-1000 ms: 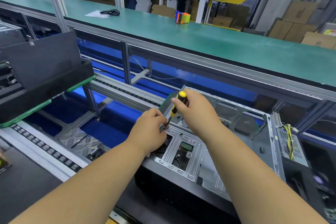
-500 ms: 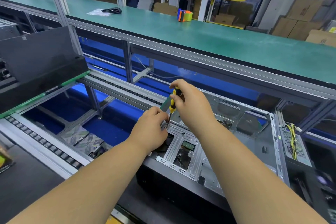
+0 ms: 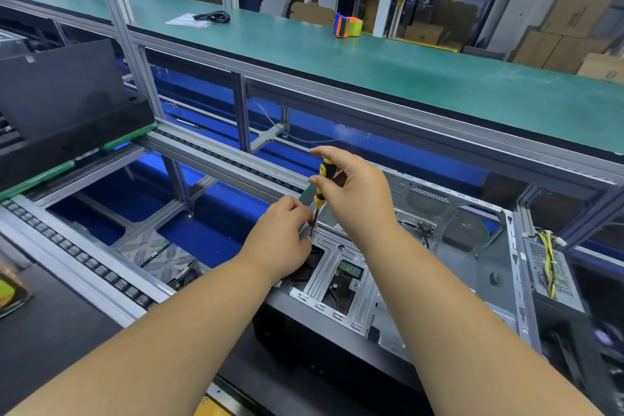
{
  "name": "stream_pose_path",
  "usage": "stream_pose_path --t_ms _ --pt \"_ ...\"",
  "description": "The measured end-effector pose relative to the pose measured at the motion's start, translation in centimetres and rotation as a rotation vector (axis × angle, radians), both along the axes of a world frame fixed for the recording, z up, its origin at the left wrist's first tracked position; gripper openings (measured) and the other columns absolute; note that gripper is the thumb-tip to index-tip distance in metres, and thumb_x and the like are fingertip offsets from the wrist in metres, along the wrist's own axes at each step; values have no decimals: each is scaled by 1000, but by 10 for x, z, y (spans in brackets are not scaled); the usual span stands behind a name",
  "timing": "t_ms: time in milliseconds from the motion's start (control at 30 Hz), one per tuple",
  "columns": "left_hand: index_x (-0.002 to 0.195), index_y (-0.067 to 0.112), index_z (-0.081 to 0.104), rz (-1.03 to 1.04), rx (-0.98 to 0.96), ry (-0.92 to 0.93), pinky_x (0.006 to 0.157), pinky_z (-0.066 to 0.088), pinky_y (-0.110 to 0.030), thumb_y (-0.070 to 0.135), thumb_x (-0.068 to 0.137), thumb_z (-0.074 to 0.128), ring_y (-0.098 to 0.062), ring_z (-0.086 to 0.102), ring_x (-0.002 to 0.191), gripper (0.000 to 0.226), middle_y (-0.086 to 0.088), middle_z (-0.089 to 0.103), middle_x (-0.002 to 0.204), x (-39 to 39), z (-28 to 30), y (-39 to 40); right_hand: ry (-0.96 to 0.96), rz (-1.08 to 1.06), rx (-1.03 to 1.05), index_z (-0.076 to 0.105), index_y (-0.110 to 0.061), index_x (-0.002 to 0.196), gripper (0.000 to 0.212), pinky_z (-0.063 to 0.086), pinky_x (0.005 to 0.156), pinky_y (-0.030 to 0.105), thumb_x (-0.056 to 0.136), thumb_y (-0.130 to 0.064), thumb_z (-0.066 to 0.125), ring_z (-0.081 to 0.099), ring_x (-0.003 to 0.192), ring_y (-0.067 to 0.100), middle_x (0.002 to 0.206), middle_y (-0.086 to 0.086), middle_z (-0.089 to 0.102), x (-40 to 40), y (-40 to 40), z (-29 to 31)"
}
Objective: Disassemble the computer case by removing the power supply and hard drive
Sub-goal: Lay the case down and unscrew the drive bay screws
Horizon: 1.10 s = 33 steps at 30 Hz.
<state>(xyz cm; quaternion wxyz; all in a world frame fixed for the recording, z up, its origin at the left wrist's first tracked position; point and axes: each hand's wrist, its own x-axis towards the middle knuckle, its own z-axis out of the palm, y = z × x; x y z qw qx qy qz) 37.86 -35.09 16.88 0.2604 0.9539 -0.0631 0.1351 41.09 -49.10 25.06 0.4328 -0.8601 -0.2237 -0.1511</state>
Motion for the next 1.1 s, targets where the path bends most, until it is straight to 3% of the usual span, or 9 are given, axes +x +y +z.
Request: stream_pose_path --t_ms 133,267,433,567,633,700,833,967,1100 --pt "97 23 59 -7 -4 11 78 45 -30 16 79 62 -17 46 101 20 10 44 105 0 2 1 103 135 57 65 -42 122 46 55 84 37 88 -11 70 64 84 9 89 -15 65 -2 -2 0" --pt "98 22 60 -11 -9 17 77 45 -32 18 77 62 -18 46 101 22 9 44 106 0 2 2 139 226 -22 53 -42 131 55 54 90 39 93 -2 58 65 97 5 99 -17 69 0 -3 3" --pt "94 28 56 -3 -8 16 76 43 -29 19 77 63 -15 45 100 21 11 42 104 -1 1 1 203 228 8 48 -33 118 33 55 89 43 99 -6 50 65 100 8 109 -12 66 2 -7 1" --pt "89 33 46 -9 -24 23 75 42 -28 19 78 64 -16 46 99 26 12 42 103 -1 2 0 79 173 9 59 -30 112 21 53 88 36 93 -21 63 57 98 5 104 -16 59 3 -2 -1" --pt "91 31 49 2 -23 36 75 42 -27 20 78 65 -15 45 100 23 13 42 104 -1 3 0 11 113 12 64 -30 107 22 50 86 26 87 -29 73 53 94 1 101 -15 55 4 1 1" --pt "98 25 57 7 -7 27 78 44 -29 20 79 65 -15 46 102 21 12 43 106 0 3 0 21 75 52 68 -29 103 22 51 83 23 83 -25 77 53 90 -1 96 -13 54 6 4 3" --pt "108 20 63 10 15 20 83 47 -32 21 79 66 -17 47 106 29 9 45 109 0 3 0 48 56 25 71 -33 111 32 51 84 27 83 -18 77 56 85 3 94 -15 57 5 6 7" --pt "109 19 63 14 23 14 81 45 -29 23 79 67 -17 48 105 30 8 47 112 1 1 0 129 73 40 58 -40 120 43 54 85 41 88 -15 71 63 90 11 97 -10 65 3 4 9" --pt "105 21 62 17 17 5 79 43 -27 23 79 68 -16 47 104 27 9 46 111 1 -1 0 181 87 87 52 -33 107 29 57 85 41 93 -11 65 65 91 1 97 -11 69 2 2 5"
